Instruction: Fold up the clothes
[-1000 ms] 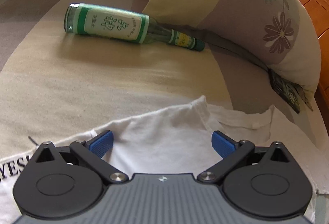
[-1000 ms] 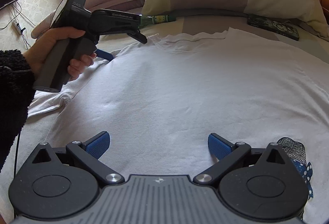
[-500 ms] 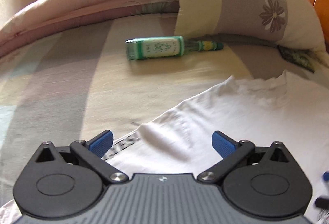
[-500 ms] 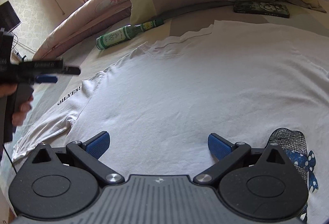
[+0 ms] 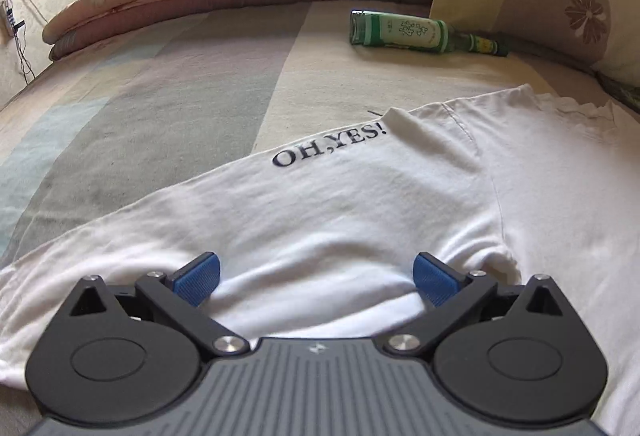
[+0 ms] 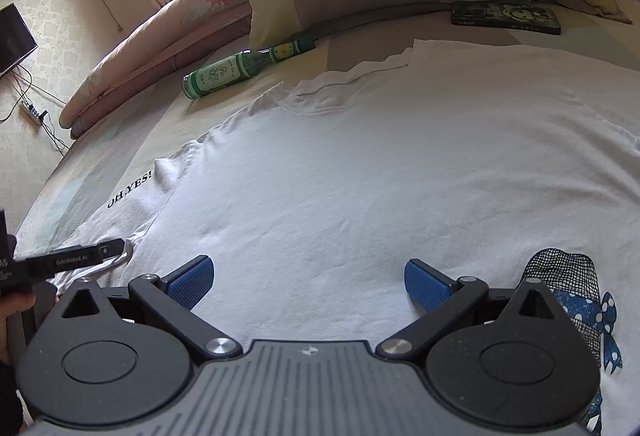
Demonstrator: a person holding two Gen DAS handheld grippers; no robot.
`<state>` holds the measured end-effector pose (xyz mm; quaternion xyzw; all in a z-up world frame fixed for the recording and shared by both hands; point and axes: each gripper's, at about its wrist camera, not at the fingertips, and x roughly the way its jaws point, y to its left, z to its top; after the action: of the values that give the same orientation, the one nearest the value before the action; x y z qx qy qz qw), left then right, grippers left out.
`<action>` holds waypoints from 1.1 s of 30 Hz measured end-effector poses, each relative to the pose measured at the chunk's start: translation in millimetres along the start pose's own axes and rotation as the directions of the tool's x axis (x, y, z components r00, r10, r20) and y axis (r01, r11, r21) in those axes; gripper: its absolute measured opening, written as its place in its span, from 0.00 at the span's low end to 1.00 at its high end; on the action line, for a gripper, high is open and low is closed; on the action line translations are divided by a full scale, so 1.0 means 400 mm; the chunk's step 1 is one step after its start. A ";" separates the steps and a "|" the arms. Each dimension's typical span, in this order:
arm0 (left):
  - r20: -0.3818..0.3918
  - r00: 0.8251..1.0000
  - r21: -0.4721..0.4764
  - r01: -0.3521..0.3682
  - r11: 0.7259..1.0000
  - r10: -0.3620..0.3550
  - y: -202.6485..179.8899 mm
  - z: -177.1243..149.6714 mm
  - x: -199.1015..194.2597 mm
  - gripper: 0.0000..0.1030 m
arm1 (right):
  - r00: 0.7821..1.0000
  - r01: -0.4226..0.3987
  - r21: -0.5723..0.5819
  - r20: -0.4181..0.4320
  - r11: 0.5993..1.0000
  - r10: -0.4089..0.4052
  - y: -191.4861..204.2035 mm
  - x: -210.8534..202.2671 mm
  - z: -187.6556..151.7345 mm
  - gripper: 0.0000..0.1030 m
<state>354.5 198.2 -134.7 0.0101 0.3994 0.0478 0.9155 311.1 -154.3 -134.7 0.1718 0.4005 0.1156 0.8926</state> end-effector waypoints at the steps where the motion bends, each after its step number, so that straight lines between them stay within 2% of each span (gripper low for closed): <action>1: -0.009 1.000 0.005 0.004 1.000 -0.004 0.002 -0.001 -0.008 1.00 | 1.000 0.001 -0.003 0.000 1.000 -0.001 0.000 0.000 0.000 1.00; 4: -0.027 1.000 0.023 0.012 1.000 -0.012 0.004 0.004 -0.028 0.99 | 1.000 0.003 -0.008 0.000 1.000 -0.003 0.001 0.001 0.000 1.00; 7: 0.010 1.000 0.030 0.019 0.999 -0.020 -0.008 0.036 -0.028 0.99 | 1.000 0.001 -0.002 0.002 1.000 -0.001 0.000 0.002 0.001 1.00; 9: 0.012 0.997 0.002 0.077 0.997 -0.077 -0.019 0.044 -0.012 0.99 | 1.000 0.001 -0.003 0.003 1.000 -0.001 0.000 0.003 0.000 1.00; 13: 0.004 0.991 -0.018 0.130 0.991 -0.130 -0.033 0.003 0.001 0.99 | 1.000 0.003 -0.010 0.001 1.000 -0.003 0.002 0.003 -0.001 1.00; 17: -0.017 0.988 -0.023 0.150 0.988 -0.151 -0.001 -0.028 -0.055 0.99 | 1.000 -0.007 -0.009 -0.009 1.000 0.007 0.005 0.000 0.000 1.00; 20: 0.004 0.992 -0.072 0.126 0.989 -0.126 0.052 -0.003 -0.078 0.99 | 0.997 -0.072 0.001 -0.022 0.997 0.072 0.021 -0.006 -0.003 1.00; 24: 0.009 0.998 -0.178 0.060 0.982 -0.060 0.139 0.035 -0.039 0.99 | 0.985 -0.169 -0.020 -0.023 0.985 0.168 0.050 -0.015 -0.011 1.00; 26: -0.032 0.999 -0.215 0.030 0.976 -0.038 0.165 0.015 -0.014 0.99 | 0.986 -0.164 -0.056 -0.016 0.985 0.163 0.065 -0.017 -0.015 1.00; 29: -0.008 0.999 -0.188 0.038 0.981 -0.040 0.178 -0.040 -0.045 0.99 | 0.991 -0.132 -0.087 -0.013 0.988 0.131 0.075 -0.016 -0.018 1.00; 33: -0.042 0.999 -0.174 0.008 0.985 -0.016 0.201 -0.054 -0.082 0.99 | 0.991 -0.135 -0.081 -0.017 0.987 0.134 0.074 -0.015 -0.019 1.00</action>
<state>310.3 274.7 -120.9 -0.0734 0.4134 0.0771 0.9043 299.4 -127.8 -123.5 0.1609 0.3881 0.1930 0.8867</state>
